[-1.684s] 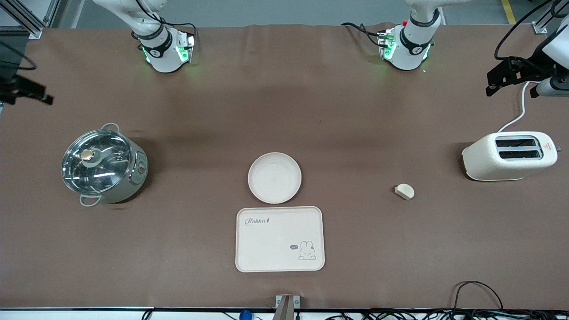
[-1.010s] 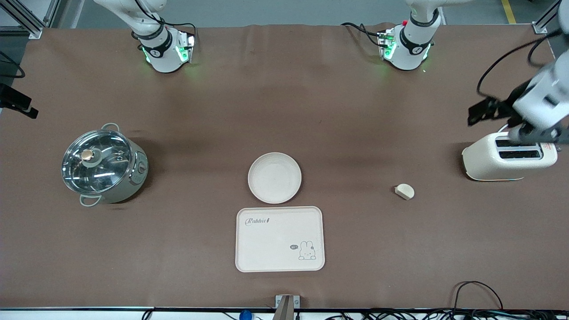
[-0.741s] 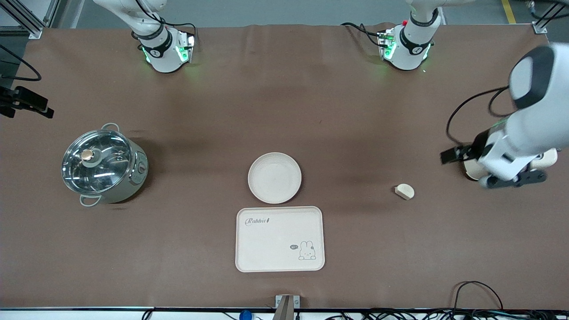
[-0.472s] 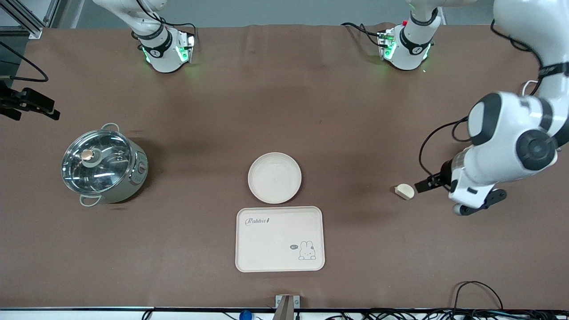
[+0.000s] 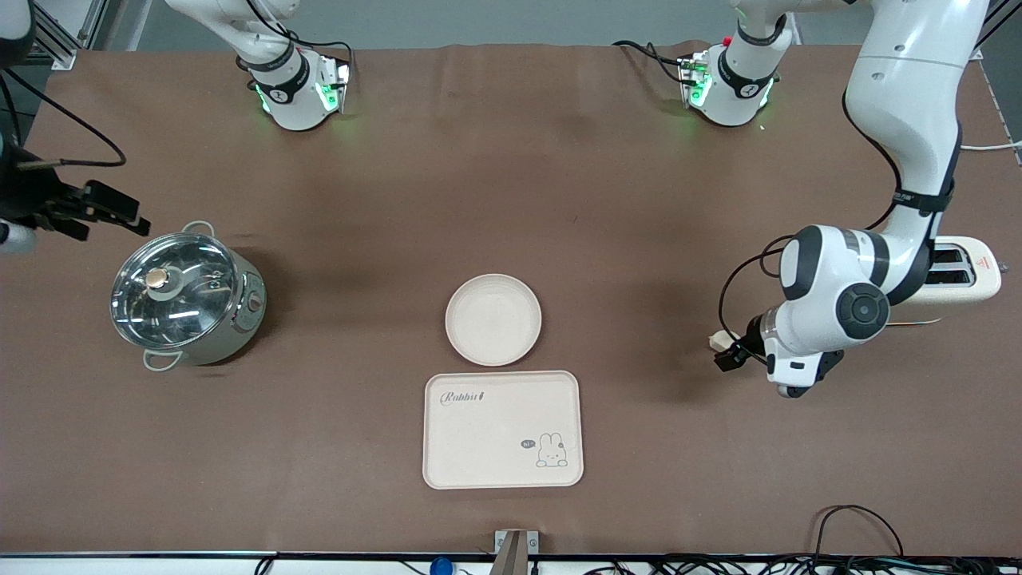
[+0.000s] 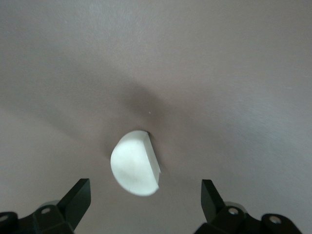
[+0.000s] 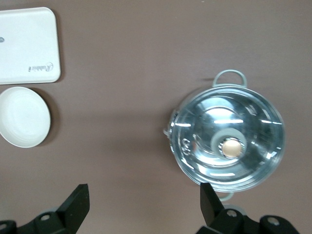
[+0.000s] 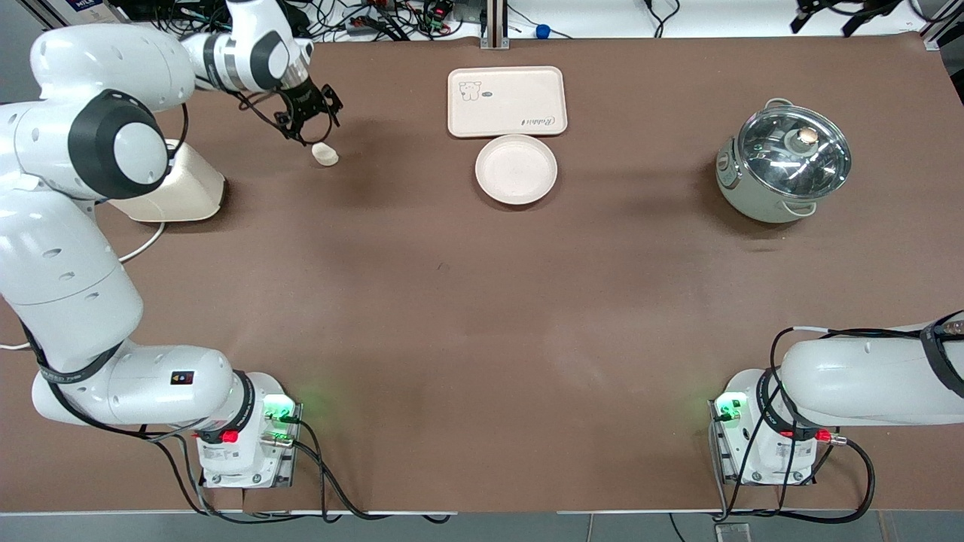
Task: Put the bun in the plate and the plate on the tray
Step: 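Lift the bun with the left gripper while the right gripper reaches the plate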
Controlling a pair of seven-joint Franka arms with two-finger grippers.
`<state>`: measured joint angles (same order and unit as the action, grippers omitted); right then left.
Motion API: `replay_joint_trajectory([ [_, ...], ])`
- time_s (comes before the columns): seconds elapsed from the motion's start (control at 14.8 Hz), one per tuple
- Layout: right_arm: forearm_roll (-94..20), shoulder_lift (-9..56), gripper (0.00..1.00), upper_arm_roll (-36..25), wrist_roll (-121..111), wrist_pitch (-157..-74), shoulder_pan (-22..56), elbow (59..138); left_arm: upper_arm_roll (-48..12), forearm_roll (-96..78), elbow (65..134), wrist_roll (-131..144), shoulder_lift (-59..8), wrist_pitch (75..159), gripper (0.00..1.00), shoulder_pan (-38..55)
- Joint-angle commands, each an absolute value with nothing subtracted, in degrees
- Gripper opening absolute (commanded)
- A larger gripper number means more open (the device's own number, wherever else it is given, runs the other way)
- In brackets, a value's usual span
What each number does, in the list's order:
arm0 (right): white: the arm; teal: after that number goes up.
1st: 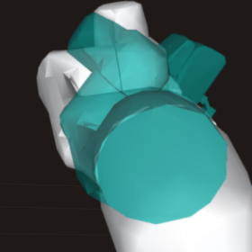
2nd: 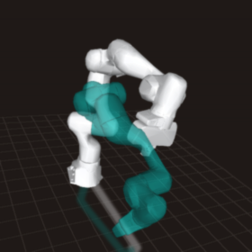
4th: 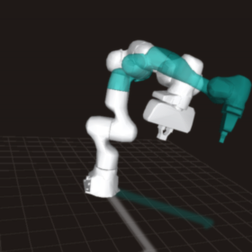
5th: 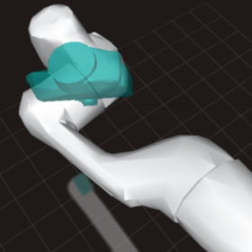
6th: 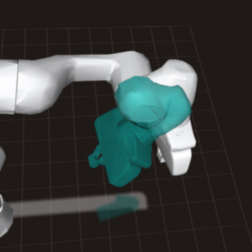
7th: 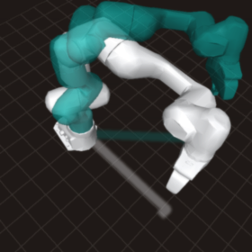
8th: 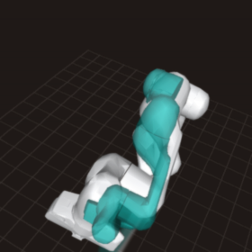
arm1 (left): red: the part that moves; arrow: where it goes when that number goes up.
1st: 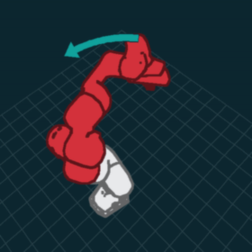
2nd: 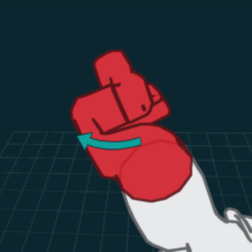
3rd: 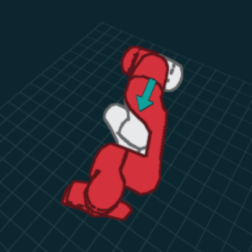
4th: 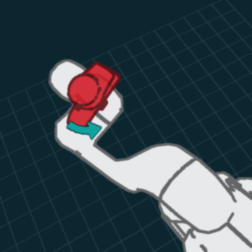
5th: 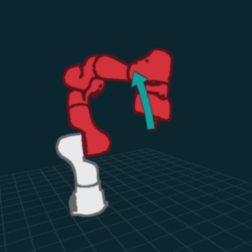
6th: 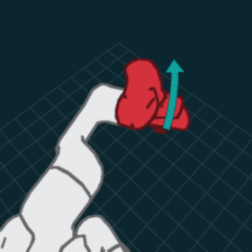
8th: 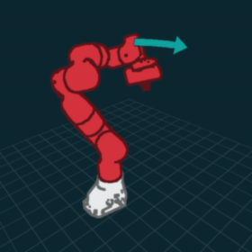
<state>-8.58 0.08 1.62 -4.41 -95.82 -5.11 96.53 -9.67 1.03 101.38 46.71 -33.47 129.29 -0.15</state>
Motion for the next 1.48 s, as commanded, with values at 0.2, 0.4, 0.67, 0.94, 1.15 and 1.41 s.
replay_joint_trajectory([
  [0.2, -13.79, 3.5, 1.0, 1.49, 0.15, -102.56, 1.74, 100.63, -9.58, 2.64, 103.35, 48.78, -35.77, 132.36, 0.84, -0.62],
  [0.4, -14.68, 8.6, 1.0, 1.49, 6.13, -107.92, 7.19, 100.99, -9.58, 2.64, 103.45, 48.87, -36.56, 132.36, 0.63, -1.41],
  [0.67, -14.68, 10.28, 1.0, 1.49, 15.45, -118.62, 13.52, 105.8, -9.75, 2.2, 102.83, 50.79, -36.3, 132.36, 0.25, -1.14],
  [0.94, -16.94, 12.48, 1.0, 1.5, 16.43, -123.21, 17.65, 108.79, -13.0, 1.76, 100.91, 61.05, -36.12, 132.28, 0.23, 2.71],
  [1.15, -26.26, 15.9, 1.0, 1.49, 16.87, -131.46, 20.64, 112.84, -17.3, 1.76, 97.4, 72.82, -36.73, 132.28, 0.23, 6.93],
  [1.41, -32.77, 23.36, 1.0, 1.49, 16.88, -140.95, 24.6, 113.12, -17.67, 1.67, 89.14, 87.33, -41.99, 132.28, 0.28, 18.52],
])
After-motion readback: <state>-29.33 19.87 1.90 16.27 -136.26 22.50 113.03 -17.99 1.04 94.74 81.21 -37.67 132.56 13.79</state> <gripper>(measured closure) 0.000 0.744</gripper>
